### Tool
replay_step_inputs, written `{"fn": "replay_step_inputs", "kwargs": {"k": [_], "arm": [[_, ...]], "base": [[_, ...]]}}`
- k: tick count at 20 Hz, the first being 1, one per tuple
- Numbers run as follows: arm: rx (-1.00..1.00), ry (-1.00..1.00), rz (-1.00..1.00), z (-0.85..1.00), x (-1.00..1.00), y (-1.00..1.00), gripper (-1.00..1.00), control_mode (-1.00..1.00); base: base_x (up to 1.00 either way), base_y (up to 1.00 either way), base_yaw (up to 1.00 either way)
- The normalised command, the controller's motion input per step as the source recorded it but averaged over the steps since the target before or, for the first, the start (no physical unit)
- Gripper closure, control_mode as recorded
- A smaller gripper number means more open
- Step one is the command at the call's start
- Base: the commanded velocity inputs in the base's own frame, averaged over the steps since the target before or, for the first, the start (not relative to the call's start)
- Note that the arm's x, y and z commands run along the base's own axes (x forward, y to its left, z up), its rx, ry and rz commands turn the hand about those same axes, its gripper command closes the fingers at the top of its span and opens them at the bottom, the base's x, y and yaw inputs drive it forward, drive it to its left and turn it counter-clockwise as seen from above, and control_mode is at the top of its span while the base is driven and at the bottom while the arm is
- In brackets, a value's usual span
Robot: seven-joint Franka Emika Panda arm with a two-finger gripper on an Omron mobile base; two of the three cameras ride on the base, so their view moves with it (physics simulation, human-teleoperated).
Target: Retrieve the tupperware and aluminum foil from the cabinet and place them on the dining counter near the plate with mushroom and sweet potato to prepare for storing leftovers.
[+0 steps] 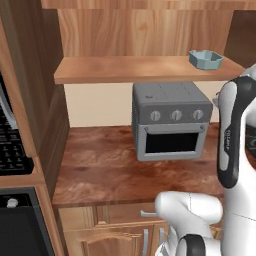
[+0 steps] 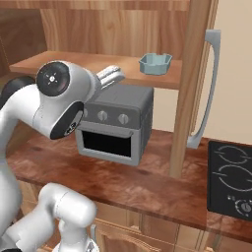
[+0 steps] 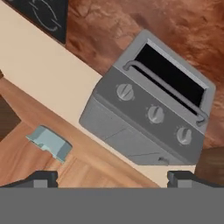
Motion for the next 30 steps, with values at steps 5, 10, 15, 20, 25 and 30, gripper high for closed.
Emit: {"fn": "replay_step_inputs", "kwargs": {"k": [5,10,15,20,25,30], "arm": [[0.12,0.05,-0.06,0.6,0.46,-0.02,-1.0,-1.0],[0.01,0.1,0.0,0.05,0.56,0.0,-1.0,-1.0],[0.01,0.0,0.0,-0.18,0.67,0.0,-1.0,-1.0],[0.08,0.0,0.0,-0.17,0.8,-0.11,-1.0,-1.0],[0.04,0.08,0.0,0.05,0.67,-0.12,-1.0,-1.0],[0.0,0.2,0.0,0.08,0.41,-0.24,-1.0,-1.0]], "base": [[0.0,0.0,0.0],[0.0,0.0,0.0],[0.0,0.0,0.0],[0.0,0.0,0.0],[0.0,0.0,0.0],[0.0,0.0,0.0]]}}
